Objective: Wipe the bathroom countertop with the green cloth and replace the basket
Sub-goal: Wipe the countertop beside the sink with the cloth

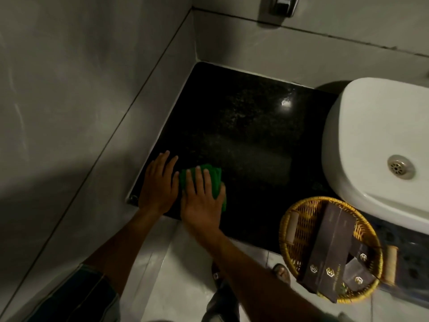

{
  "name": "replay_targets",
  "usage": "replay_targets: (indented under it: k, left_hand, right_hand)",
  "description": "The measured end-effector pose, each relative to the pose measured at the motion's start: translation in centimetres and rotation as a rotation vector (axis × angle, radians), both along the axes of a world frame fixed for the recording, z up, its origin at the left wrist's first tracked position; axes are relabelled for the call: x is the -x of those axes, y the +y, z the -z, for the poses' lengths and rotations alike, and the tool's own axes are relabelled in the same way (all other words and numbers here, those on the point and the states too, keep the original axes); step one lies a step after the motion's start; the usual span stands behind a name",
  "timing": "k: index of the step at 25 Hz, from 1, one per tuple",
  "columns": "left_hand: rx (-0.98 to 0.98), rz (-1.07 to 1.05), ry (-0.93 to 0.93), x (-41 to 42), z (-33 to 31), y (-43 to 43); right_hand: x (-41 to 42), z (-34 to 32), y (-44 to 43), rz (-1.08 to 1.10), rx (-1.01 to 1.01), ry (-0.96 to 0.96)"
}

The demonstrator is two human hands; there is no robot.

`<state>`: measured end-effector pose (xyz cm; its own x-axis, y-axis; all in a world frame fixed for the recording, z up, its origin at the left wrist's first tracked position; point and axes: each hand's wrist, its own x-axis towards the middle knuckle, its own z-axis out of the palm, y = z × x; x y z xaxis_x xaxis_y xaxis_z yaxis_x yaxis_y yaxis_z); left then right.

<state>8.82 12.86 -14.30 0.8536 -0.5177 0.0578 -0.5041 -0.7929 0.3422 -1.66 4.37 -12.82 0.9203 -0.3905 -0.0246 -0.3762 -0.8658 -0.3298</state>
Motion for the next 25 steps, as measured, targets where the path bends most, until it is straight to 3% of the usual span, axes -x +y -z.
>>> replay_targets:
  k: [2, 4, 7, 11, 13, 14, 21, 25]
  left_hand:
    - [-0.017, 0.004, 0.003, -0.1, 0.2, 0.2]
    - [-0.01, 0.009, 0.005, 0.1, 0.2, 0.1]
    - [0.007, -0.011, 0.023, 0.3, 0.1, -0.3]
    - [-0.015, -0.028, 0.023, 0.3, 0.2, 0.2]
    - [-0.03, -0.014, 0.011, 0.2, 0.2, 0.2]
    - [-0.034, -0.008, 0.007, 0.1, 0.3, 0.1]
    - [-0.006, -0.017, -0.005, 0.4, 0.7, 0.3]
    - [0.013, -0.025, 0.023, 0.0, 0.8, 0.5]
  right_hand:
    - [-2.2, 0.3, -5.1, 0.014, 0.002, 0.059]
    - [-2.0, 0.6, -10.3, 0.254, -0.009, 0.078]
    - [1.3, 1.2, -10.3, 0.426, -0.03, 0.045]
    - [4.5, 1.5, -3.0, -0.008, 0.075, -0.012]
    - [0.5, 1.4, -6.0, -0.232, 0.139, -0.003]
    - [-2.0, 1.0, -8.3, -0.237, 0.124, 0.02]
    - [-9.3, 0.2, -23.1, 0.267, 0.03, 0.024]
    - [-10.7, -3.1, -22.8, 0.263, -0.188, 0.13]
